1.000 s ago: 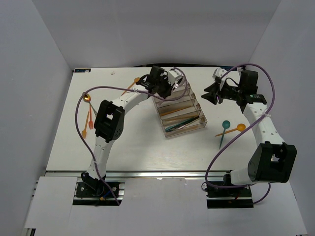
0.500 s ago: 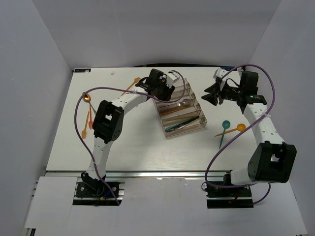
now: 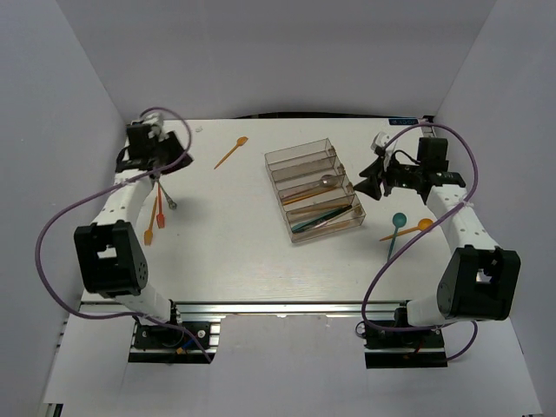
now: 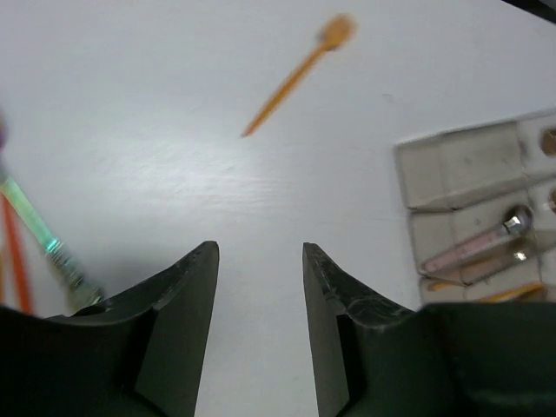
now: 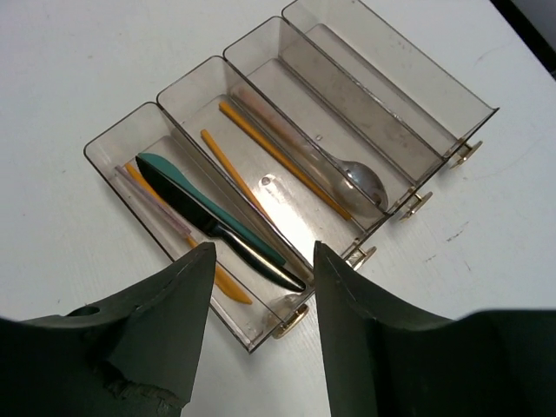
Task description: Sort the eating utensils into containers
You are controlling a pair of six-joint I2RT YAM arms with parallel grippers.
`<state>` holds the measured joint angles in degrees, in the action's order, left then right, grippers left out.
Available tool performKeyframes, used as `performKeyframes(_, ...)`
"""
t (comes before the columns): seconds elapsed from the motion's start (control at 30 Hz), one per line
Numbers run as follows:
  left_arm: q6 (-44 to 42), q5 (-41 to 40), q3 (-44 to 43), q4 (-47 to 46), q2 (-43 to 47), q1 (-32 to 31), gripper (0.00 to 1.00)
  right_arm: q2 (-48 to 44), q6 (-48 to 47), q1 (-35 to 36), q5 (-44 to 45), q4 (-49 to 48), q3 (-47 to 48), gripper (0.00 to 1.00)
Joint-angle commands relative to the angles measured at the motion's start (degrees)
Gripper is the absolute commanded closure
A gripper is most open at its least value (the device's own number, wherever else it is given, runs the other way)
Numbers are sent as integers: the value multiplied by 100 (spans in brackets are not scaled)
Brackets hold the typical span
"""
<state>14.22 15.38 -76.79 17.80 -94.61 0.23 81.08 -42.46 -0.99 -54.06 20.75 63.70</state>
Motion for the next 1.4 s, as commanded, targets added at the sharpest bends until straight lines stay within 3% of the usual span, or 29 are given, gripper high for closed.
performKeyframes(0.0, 1072, -147, 909, 249, 408, 713, 45, 48, -35, 64, -25, 78, -60, 44)
performKeyframes(0.07, 1232, -385, 1034, 364, 391, 1108, 42, 75, -26, 90, -17, 69, -60, 44)
performKeyframes(0.2, 1311, -790, 807, 566, -21, 1313, 42, 154, -8, 91, -8, 61, 2, 44)
performKeyframes(0.57, 1391, -1344, -371, 1094, -1647, 1313, 48, 215, -26, 249, 150, 122, 142, 44)
performKeyframes(1.17, 995, -1783, -1469, 1384, -2738, 1287, 49, 409, -70, 249, 221, 307, 353, 43)
performKeyframes(1.37, 934, -2012, -1821, 1551, -3142, 1129, 53, 409, -87, 249, 247, 342, 354, 43)
